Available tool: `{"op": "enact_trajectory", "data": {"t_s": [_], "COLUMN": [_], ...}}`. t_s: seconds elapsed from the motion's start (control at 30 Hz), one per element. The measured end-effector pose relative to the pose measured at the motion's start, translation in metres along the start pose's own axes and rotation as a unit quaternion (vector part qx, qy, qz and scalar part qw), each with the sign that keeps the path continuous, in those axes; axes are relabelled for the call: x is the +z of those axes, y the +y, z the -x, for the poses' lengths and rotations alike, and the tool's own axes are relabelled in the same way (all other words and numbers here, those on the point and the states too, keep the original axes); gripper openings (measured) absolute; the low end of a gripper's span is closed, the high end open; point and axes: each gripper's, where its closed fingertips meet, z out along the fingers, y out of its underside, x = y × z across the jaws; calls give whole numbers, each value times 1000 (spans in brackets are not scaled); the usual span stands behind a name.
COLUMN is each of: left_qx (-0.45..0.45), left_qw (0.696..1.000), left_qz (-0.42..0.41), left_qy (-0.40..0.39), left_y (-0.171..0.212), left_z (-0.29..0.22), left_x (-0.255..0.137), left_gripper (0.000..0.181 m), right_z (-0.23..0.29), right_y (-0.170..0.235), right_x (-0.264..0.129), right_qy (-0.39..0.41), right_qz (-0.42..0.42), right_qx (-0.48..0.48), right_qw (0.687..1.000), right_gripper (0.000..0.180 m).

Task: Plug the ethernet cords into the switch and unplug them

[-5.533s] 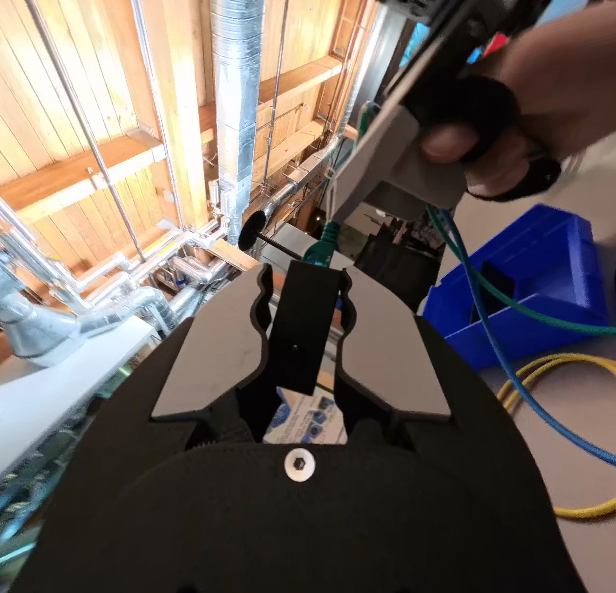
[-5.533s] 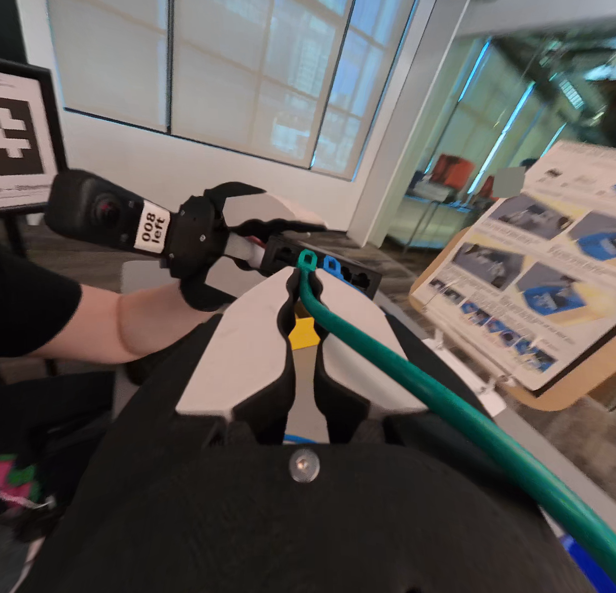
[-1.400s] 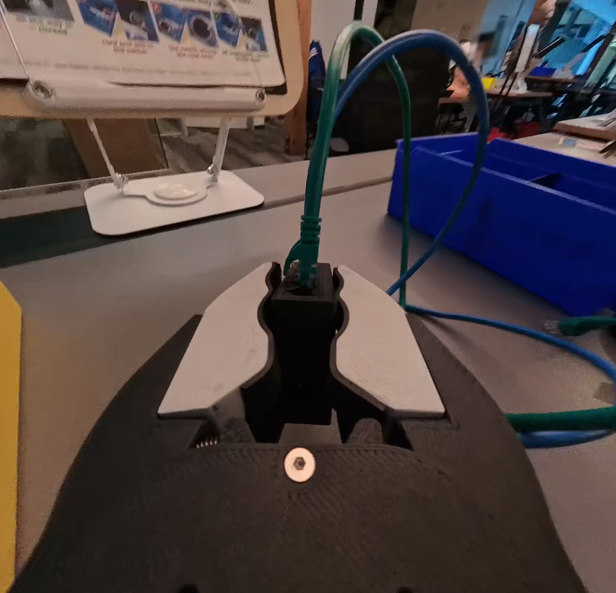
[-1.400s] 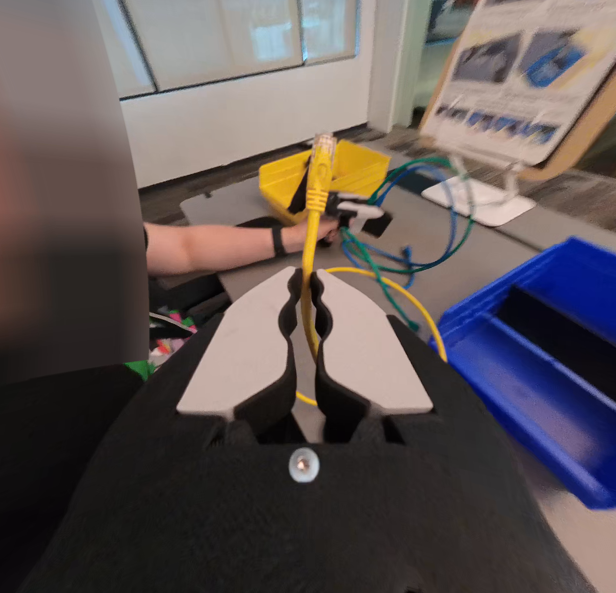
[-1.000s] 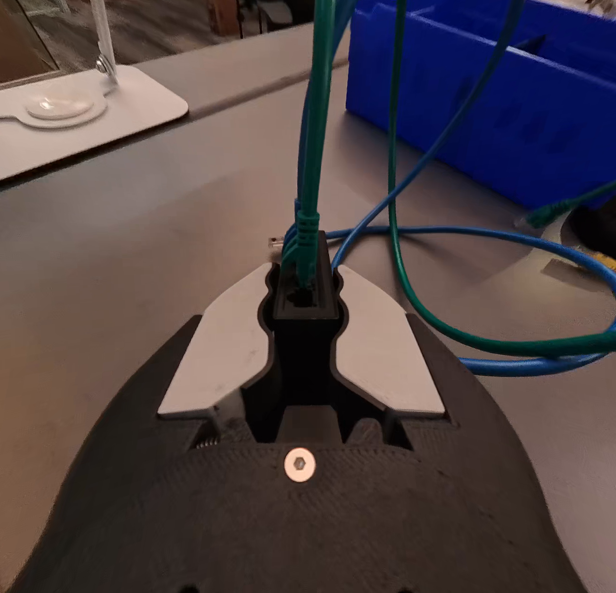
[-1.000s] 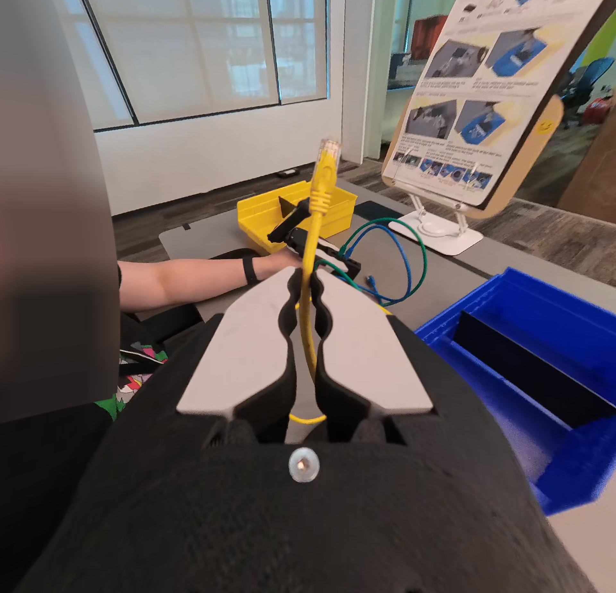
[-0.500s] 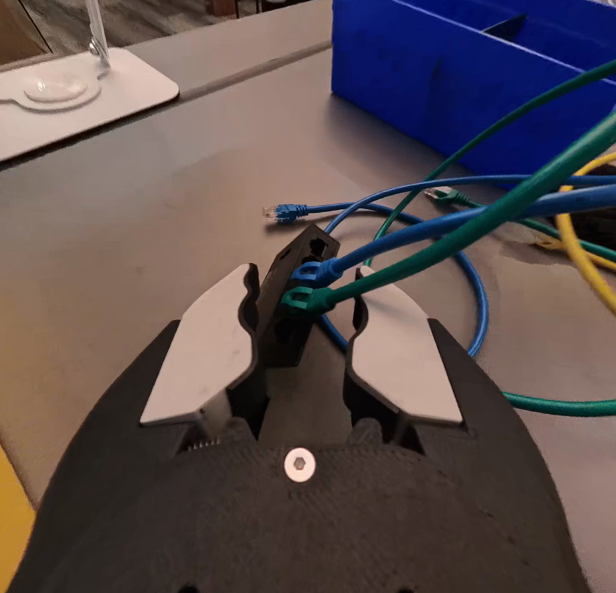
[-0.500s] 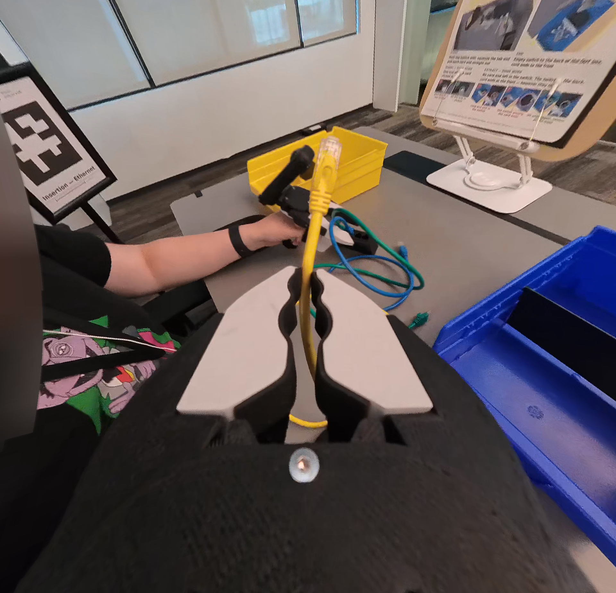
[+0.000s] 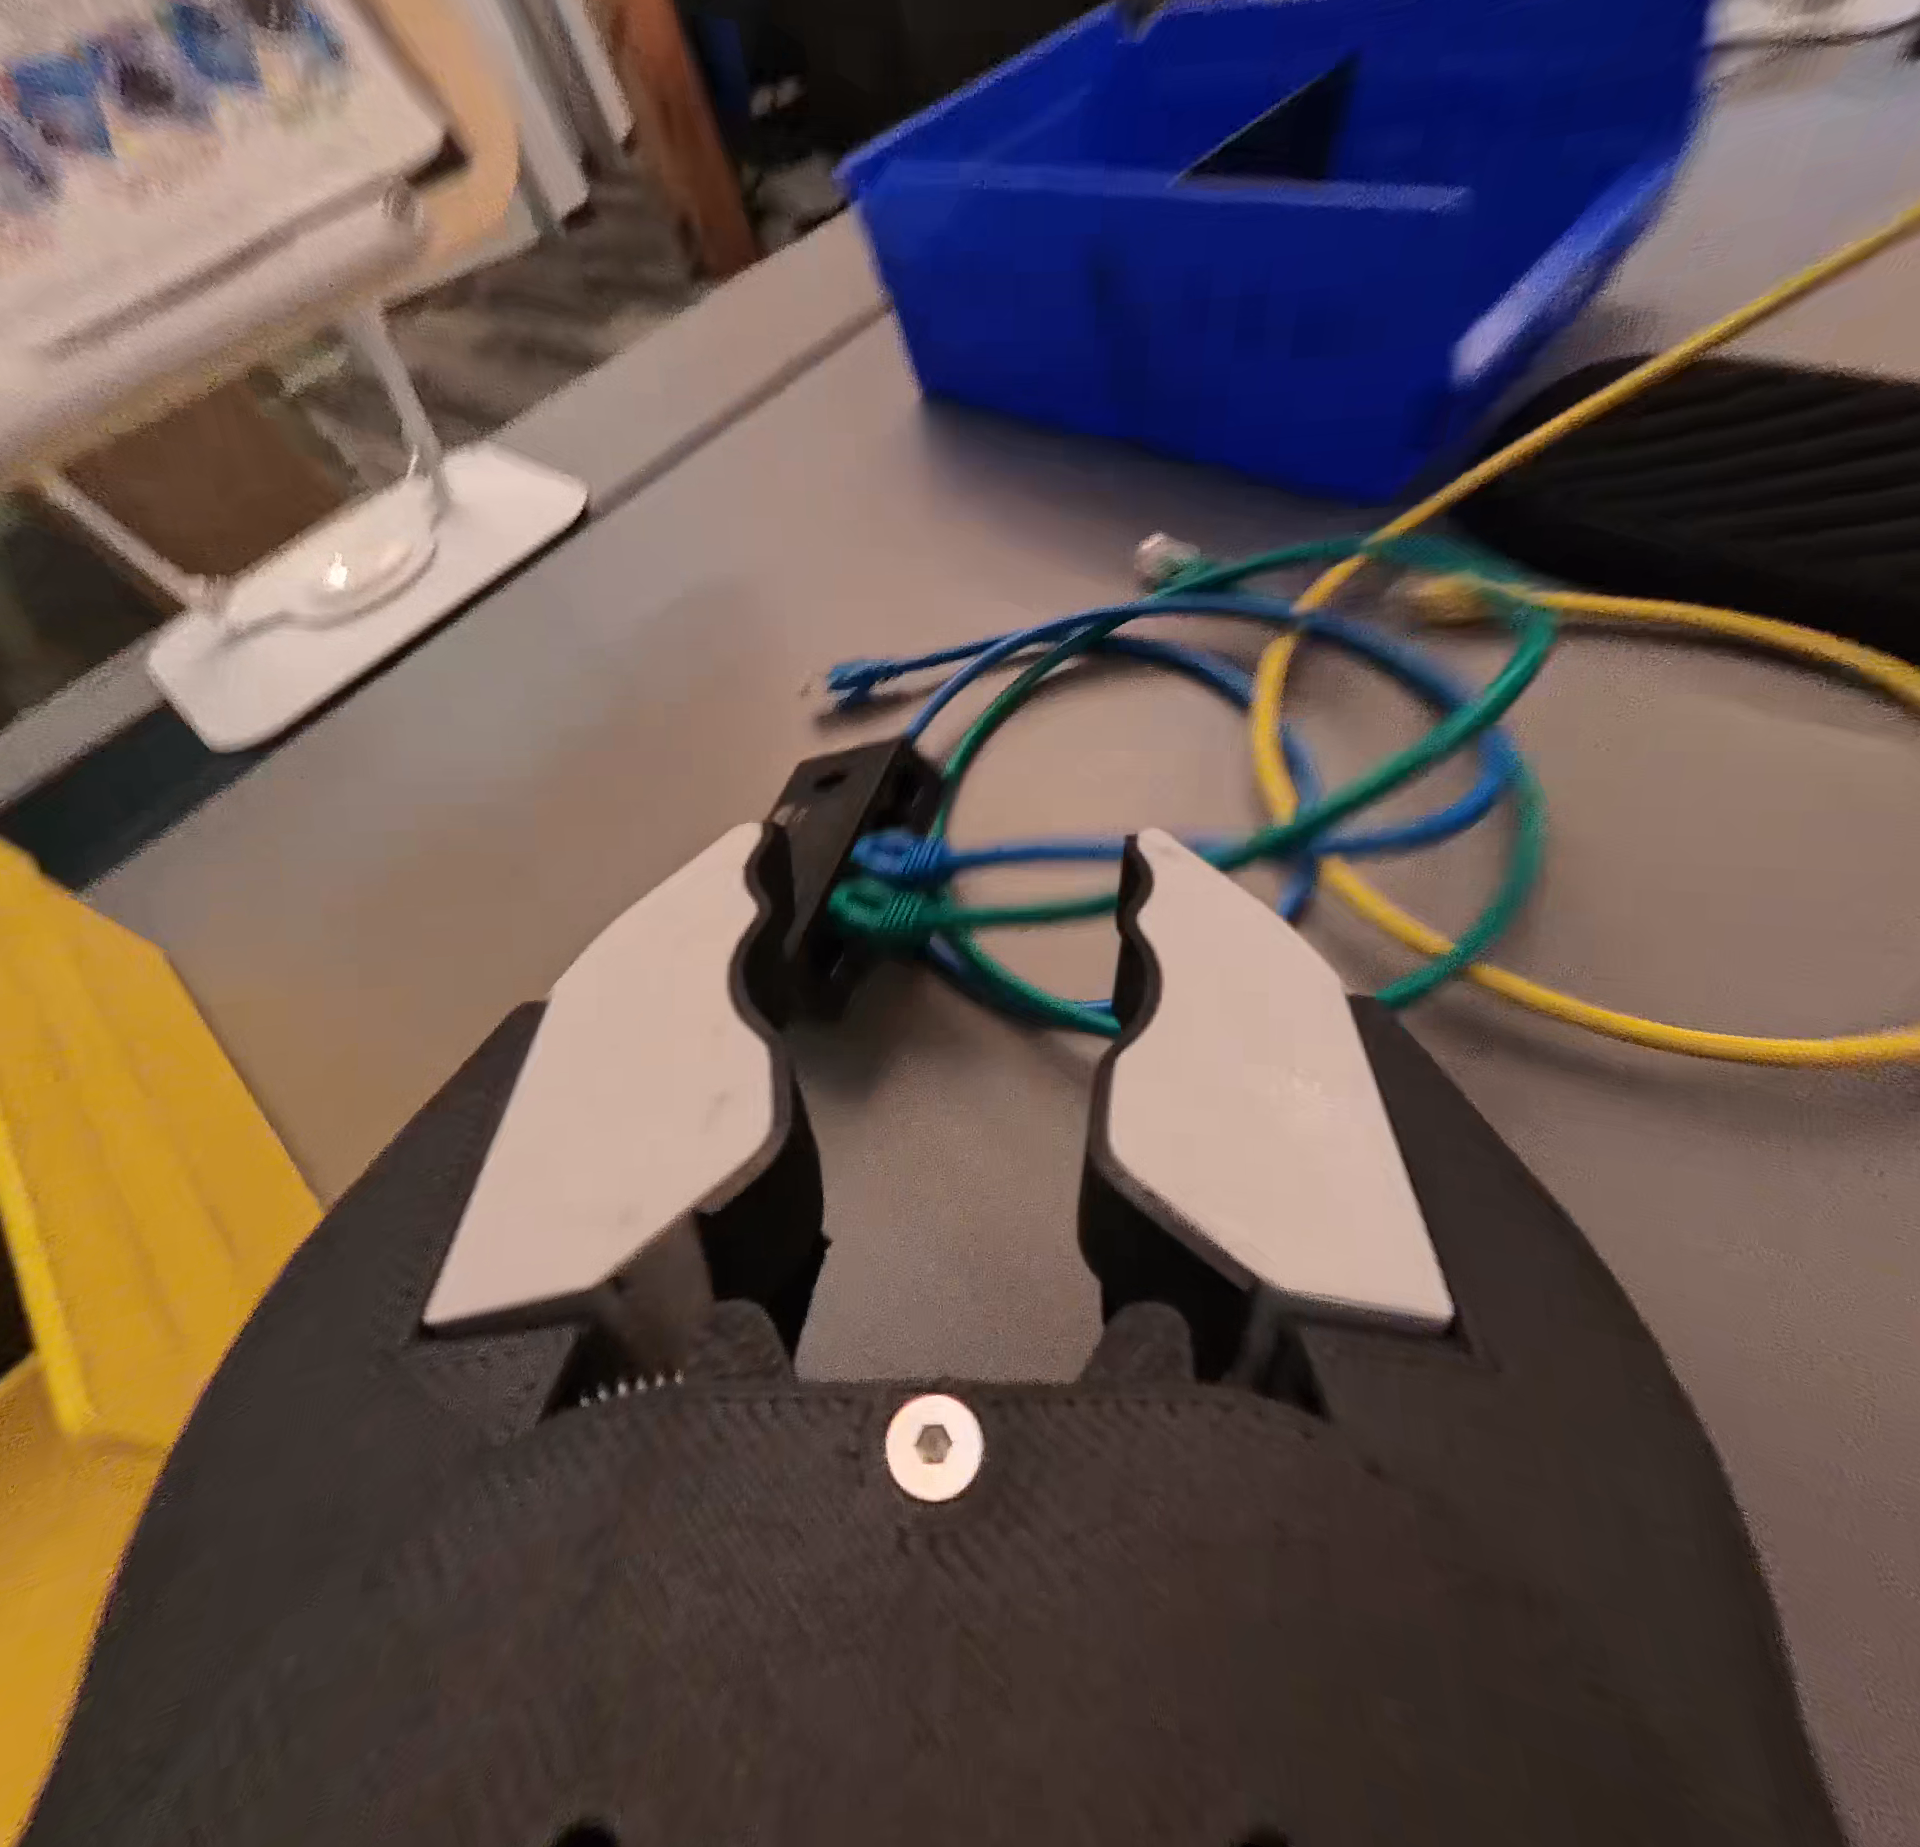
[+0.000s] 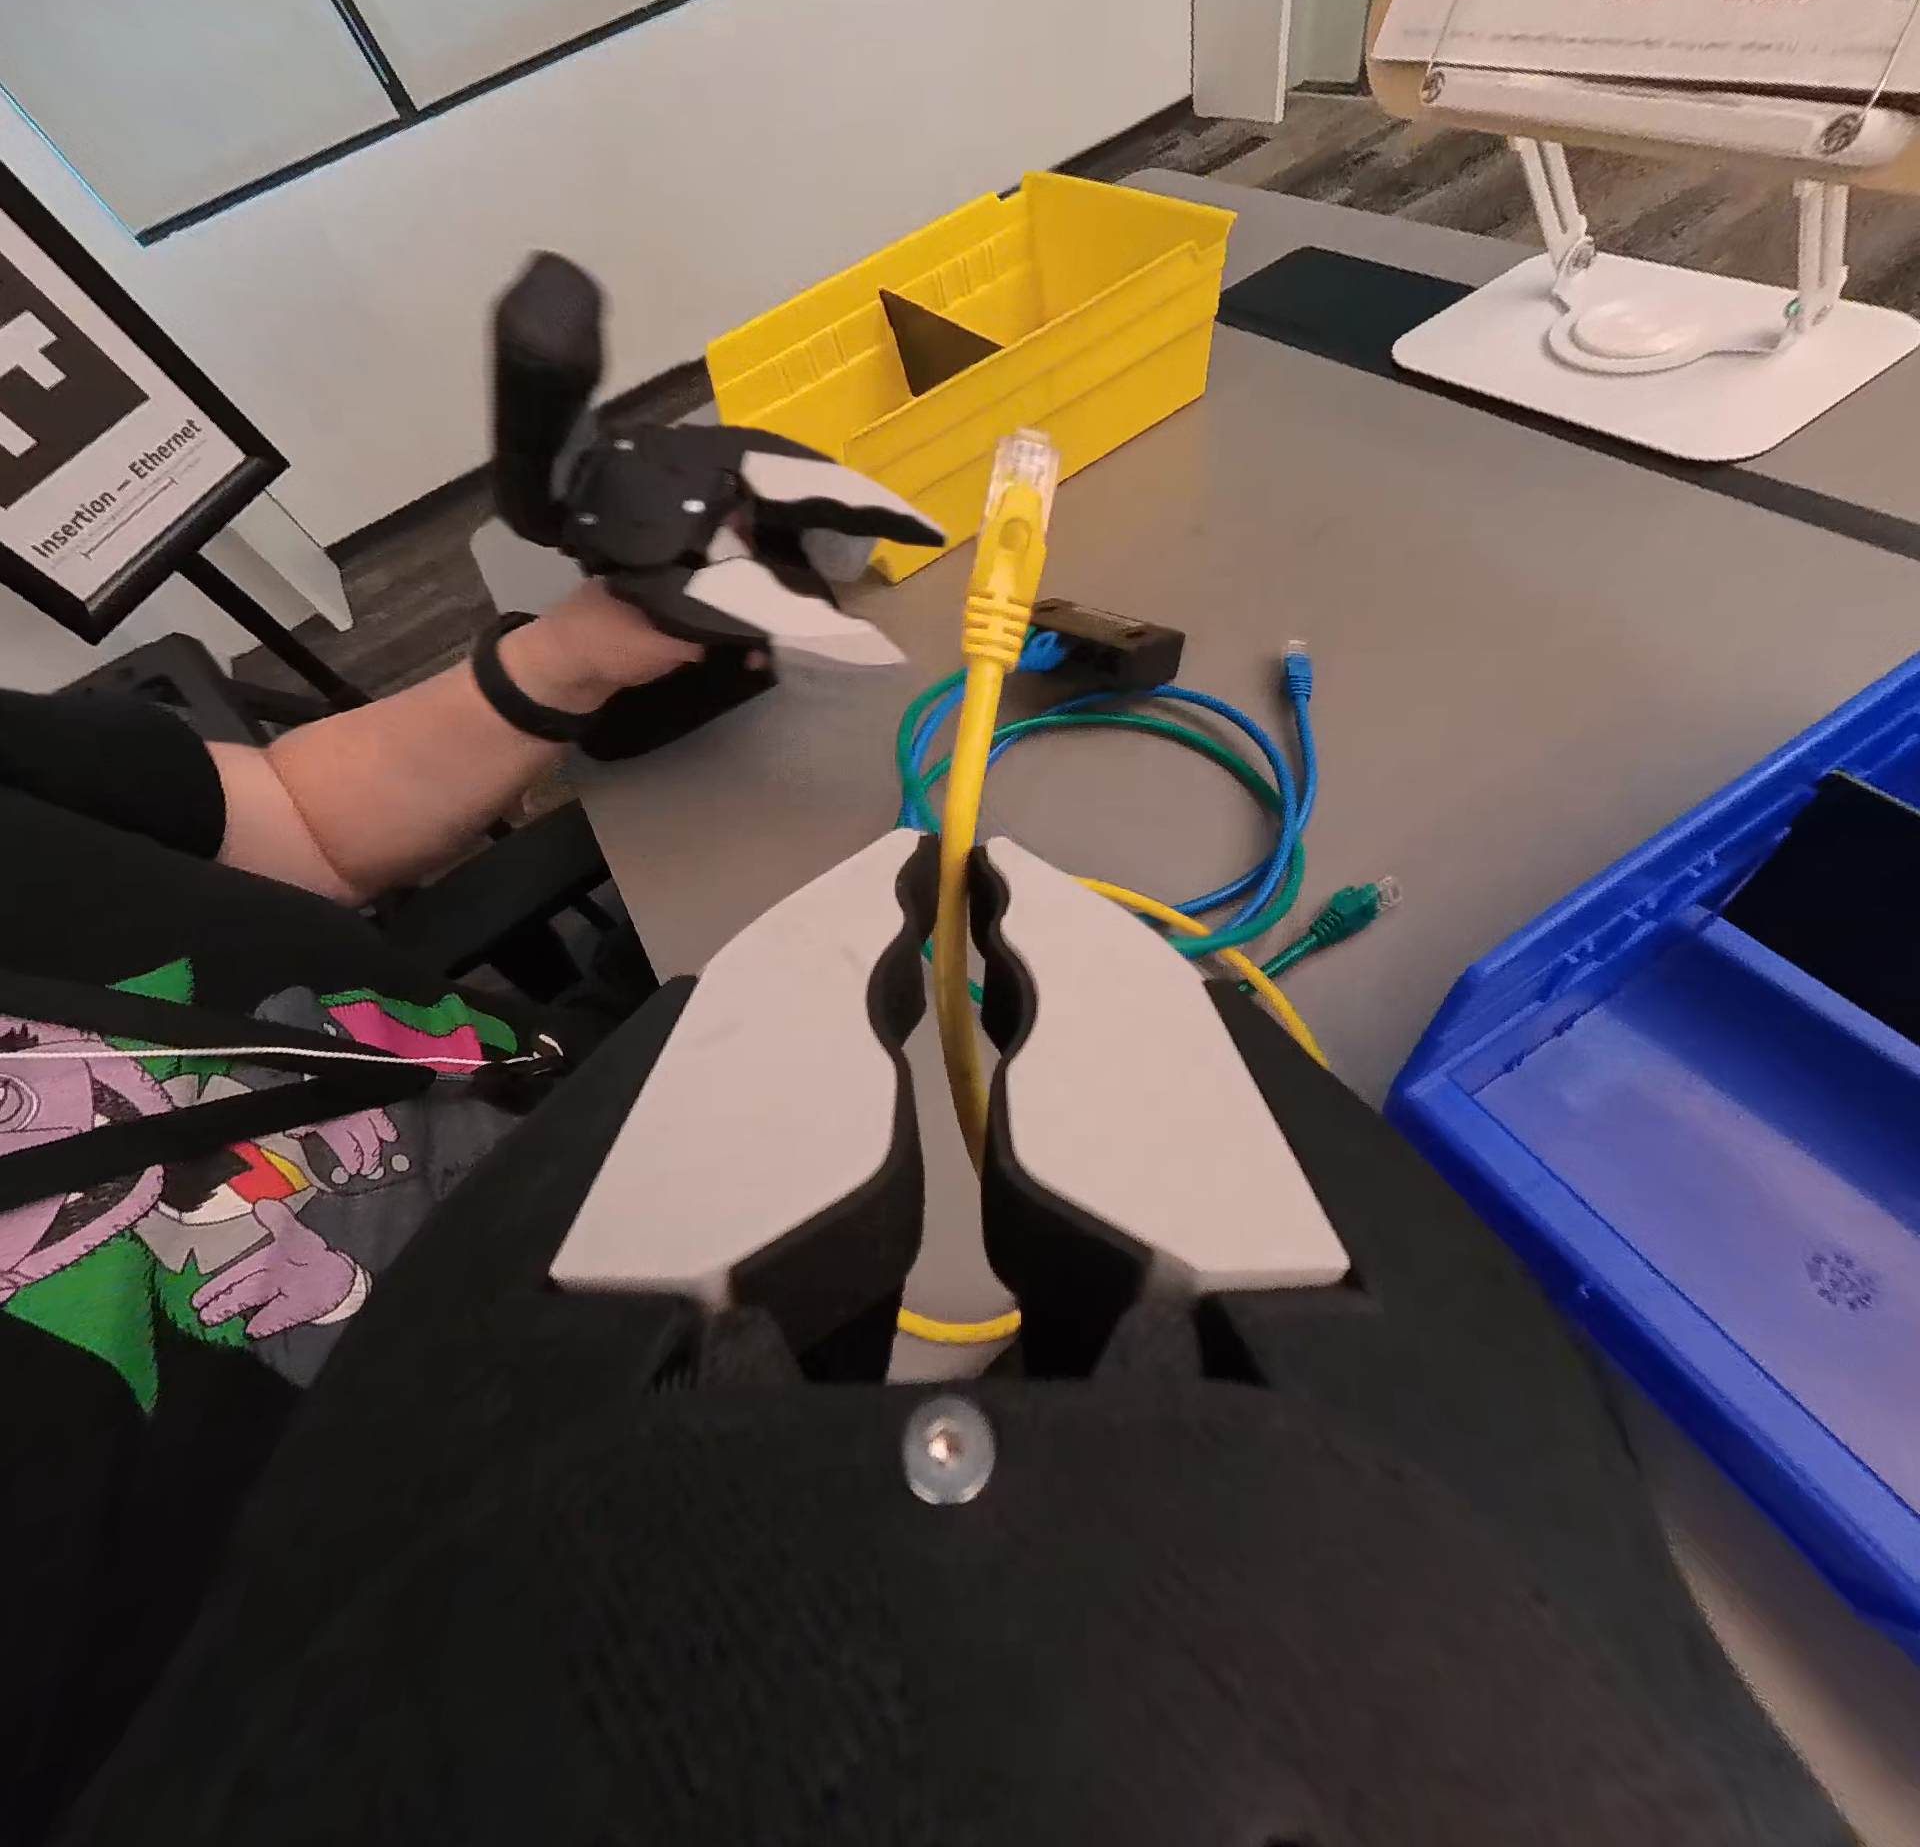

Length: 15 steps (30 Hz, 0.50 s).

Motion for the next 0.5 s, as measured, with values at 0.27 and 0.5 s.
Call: {"op": "enact_trajectory", "data": {"t_s": [0.27,0.5], "left_qx": [237,258], "left_qw": [957,944], "left_qz": [91,115], "left_qy": [143,170], "left_y": [17,-1], "left_z": [-115,-141], "left_x": [5,59], "left_gripper": [41,11], "right_z": [-4,1], "right_y": [-4,4], "right_x": [12,18], "right_qy": [-22,-18], "right_qz": [-10,5], "right_qx": [12,15], "right_qw": [1000,1000], "right_gripper": [6,6]}}
